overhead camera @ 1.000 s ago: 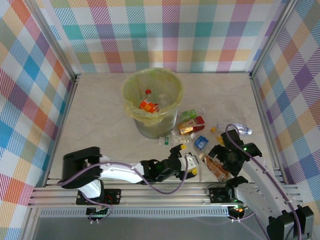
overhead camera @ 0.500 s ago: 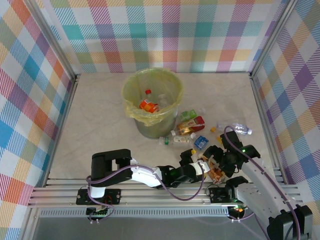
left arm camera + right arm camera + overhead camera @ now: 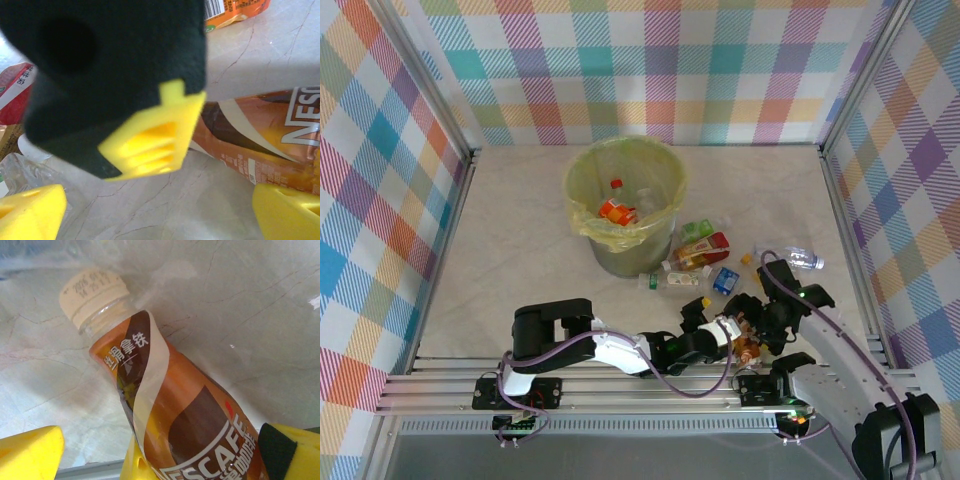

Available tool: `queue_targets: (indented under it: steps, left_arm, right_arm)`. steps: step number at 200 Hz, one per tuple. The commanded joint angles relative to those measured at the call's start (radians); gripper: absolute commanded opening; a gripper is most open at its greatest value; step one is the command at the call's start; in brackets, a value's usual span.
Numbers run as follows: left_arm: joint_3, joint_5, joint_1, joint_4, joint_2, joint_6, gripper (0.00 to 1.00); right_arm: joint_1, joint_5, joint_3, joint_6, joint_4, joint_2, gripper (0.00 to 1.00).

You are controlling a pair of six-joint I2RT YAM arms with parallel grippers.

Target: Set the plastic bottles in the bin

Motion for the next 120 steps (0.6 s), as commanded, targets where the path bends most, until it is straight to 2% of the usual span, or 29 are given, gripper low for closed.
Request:
queue_targets:
  steps: [1,56,96,120]
  left_arm:
    - [0.024,-0.009,0.006,0.008,0.014,-0.041,0.95]
    - [0.006,-0.018,0.004,-0.011,-0.008,-0.061,0.95]
    - [-0.014,-0.017,0.006,-0.025,-0.033,-0.068,0.96]
    - [-0.016,-0.020,0.005,-0.029,-0.036,-0.072,0.96]
  right_arm:
    - [0.001,-0.062,-0.018,-0.034,0.020,0.018,1.00]
    - [0.012,-0.030,-0.028,-0.059,0.079,0.088,1.00]
    - [0.012,-0.031,-0.032,-0.072,0.137,0.153,0.82]
    - [0.014,-0.024,-0.025,-0.075,0.147,0.177,0.77]
